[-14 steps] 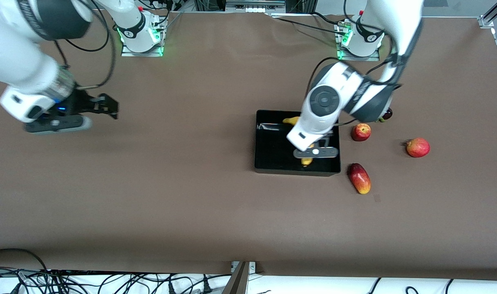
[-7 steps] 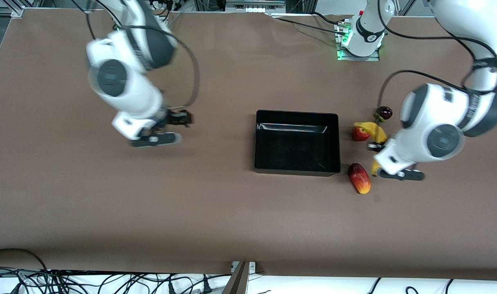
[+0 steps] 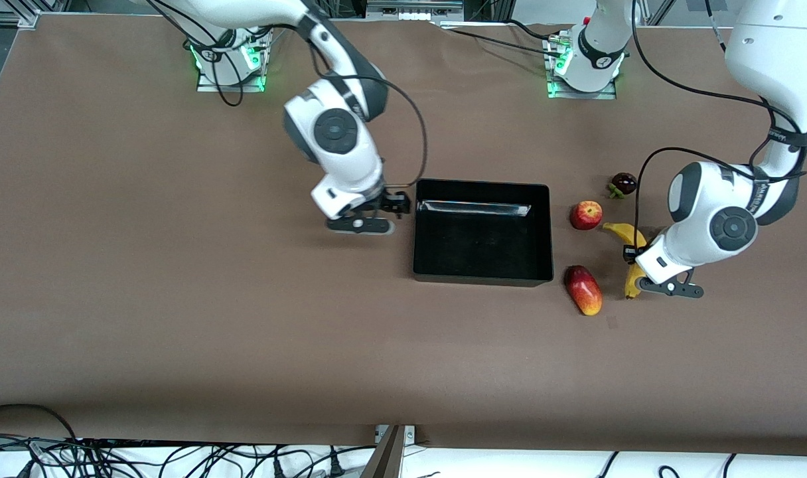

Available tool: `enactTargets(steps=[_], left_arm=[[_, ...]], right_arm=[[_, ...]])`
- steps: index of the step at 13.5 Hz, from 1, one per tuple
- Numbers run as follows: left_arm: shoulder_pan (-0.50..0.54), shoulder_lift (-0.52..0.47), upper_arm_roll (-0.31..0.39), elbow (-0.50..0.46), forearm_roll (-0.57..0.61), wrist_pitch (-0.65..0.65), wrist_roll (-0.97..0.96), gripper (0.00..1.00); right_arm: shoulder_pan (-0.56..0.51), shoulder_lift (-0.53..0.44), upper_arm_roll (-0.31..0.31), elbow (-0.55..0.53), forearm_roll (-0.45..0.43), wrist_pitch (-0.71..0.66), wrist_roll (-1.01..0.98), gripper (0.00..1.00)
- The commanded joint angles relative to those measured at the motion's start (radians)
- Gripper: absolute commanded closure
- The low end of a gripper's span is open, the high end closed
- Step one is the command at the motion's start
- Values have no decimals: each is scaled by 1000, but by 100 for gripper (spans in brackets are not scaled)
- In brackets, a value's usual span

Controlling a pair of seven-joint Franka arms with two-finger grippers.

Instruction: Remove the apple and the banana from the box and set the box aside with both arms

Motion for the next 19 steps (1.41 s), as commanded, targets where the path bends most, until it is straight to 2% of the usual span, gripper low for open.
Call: enactTargets(steps=[1, 4, 5, 6, 7, 8, 9, 10, 11, 15, 17, 19], left_arm=[[28, -8, -15, -38, 37, 53, 18, 100], [28, 10, -15, -39, 64, 76, 18, 100], [28, 21, -15, -38, 66, 78, 18, 91], [28, 27, -14, -35, 64, 78, 18, 43], [28, 26, -15, -35, 66, 76, 18, 0], [26, 15, -20, -33, 66, 64, 13, 0], [23, -11, -24, -30, 64, 35, 3, 0], [14, -43, -29, -23, 64, -20, -1, 0], [12, -78, -62, -4, 61, -92, -1, 0], [15, -181, -180, 158, 32, -451, -1, 0], [14, -191, -210, 308, -38, -645, -1, 0], [8, -191, -216, 440, -52, -782, 10, 0]], right_arm=[[53, 75, -12, 73, 2, 40, 95, 0], [94, 110, -18, 73, -7, 95, 140, 4], [99, 121, -18, 73, -16, 112, 140, 12], [99, 127, -18, 73, -21, 114, 138, 28], [99, 135, -18, 73, -22, 116, 138, 52], [99, 139, -18, 73, -22, 116, 135, 74], [99, 145, -20, 73, -24, 116, 134, 88], [99, 150, -20, 73, -36, 117, 134, 93], [99, 152, -20, 73, -42, 119, 134, 100], [73, 136, -27, 77, -41, 105, 97, 100], [26, 95, -26, 77, -36, 67, 45, 100], [-19, 38, -29, 74, -28, -22, -89, 100]])
